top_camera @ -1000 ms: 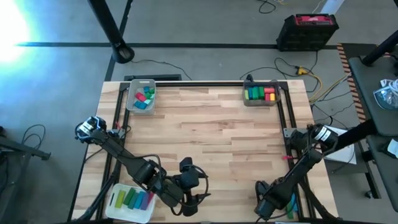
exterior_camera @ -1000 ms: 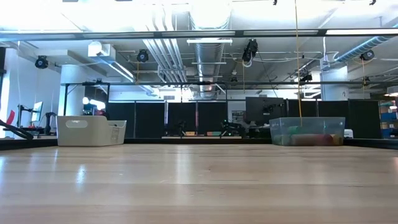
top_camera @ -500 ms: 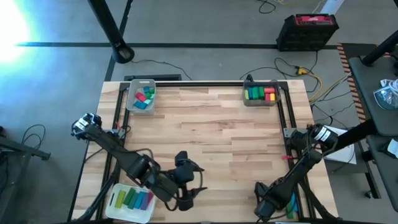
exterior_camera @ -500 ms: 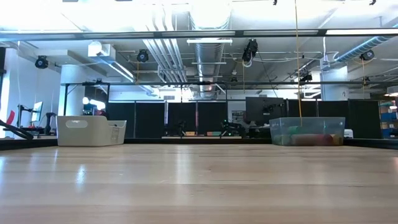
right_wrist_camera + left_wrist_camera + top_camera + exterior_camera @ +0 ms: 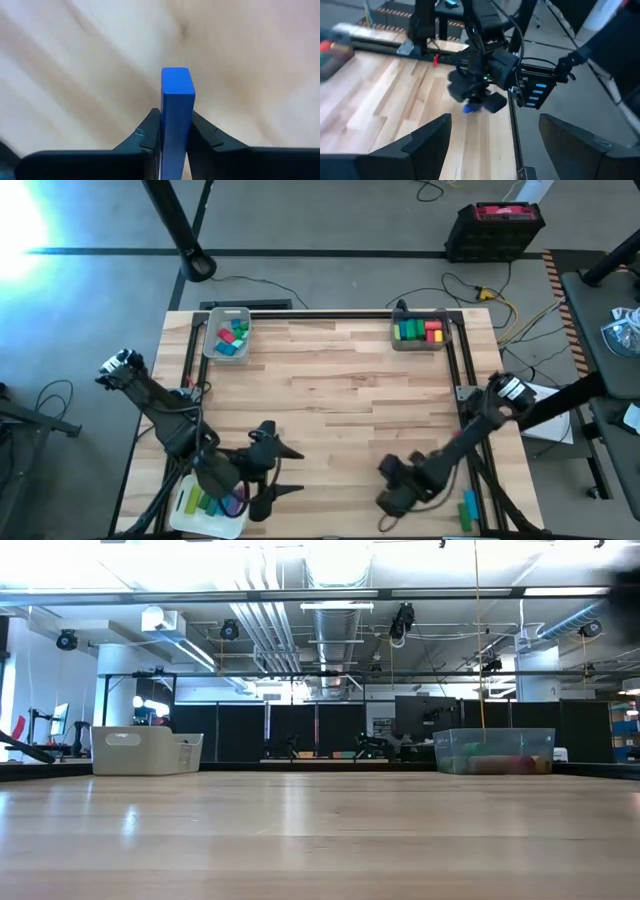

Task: Sort blocks
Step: Put the purple rectangular block into the white bin

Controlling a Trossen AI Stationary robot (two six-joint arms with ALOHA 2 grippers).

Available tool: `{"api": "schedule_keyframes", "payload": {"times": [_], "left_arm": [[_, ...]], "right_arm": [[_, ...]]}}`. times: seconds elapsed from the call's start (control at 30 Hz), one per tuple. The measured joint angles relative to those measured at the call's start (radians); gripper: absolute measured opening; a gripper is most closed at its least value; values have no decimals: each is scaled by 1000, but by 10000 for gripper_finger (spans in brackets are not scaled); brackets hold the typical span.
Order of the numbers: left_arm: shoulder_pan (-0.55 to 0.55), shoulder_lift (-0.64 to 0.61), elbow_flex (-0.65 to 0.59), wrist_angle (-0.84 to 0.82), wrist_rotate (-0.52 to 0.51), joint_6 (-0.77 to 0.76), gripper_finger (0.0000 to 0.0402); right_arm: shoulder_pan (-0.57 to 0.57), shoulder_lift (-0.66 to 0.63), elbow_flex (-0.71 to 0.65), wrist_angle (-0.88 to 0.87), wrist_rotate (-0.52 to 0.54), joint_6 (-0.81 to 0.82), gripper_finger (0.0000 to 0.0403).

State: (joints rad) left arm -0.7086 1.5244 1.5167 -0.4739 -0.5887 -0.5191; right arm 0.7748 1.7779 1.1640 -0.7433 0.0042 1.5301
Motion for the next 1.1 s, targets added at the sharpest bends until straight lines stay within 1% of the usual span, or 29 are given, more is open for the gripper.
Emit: {"api": "schedule_keyframes", "payload": {"times": [0.07, 0.13, 0.23, 0.3, 0.37, 0.43, 0.53, 0.6, 0.7, 0.77, 0.93, 1.1], "left_arm": [[-3, -25, -62, 43, -3, -49, 286], [-4, -44, -140, 135, -7, -92, 286], [-10, -61, -275, 334, -3, -153, 286], [-14, -64, -367, 497, -2, -192, 286], [-22, -64, -454, 664, -16, -227, 286], [-27, -57, -524, 804, -50, -260, 286], [-35, -56, -602, 959, -83, -283, 286], [-35, -56, -632, 1040, -83, -267, 286], [-35, -56, -656, 1162, -73, -195, 286], [-31, -56, -660, 1209, -67, -146, 286], [-3, -56, -639, 1233, -48, -63, 286], [18, -58, -581, 1228, -58, 57, 286]], "right_arm": [[-44, -5, 27, -12, 75, -59, 50], [-88, -13, 63, 1, 125, -131, 50], [-160, -27, 127, 46, 201, -250, 50], [-199, -27, 179, 94, 246, -332, 50], [-221, -30, 240, 151, 273, -414, 50], [-235, -32, 313, 199, 279, -509, 50], [-258, -34, 431, 248, 297, -643, 50], [-275, -35, 506, 265, 311, -722, 50], [-295, -35, 612, 261, 330, -820, 50], [-306, -35, 679, 263, 339, -872, 50], [-331, -35, 799, 269, 340, -979, 50], [-337, -35, 823, 268, 339, -1003, 50]]}}
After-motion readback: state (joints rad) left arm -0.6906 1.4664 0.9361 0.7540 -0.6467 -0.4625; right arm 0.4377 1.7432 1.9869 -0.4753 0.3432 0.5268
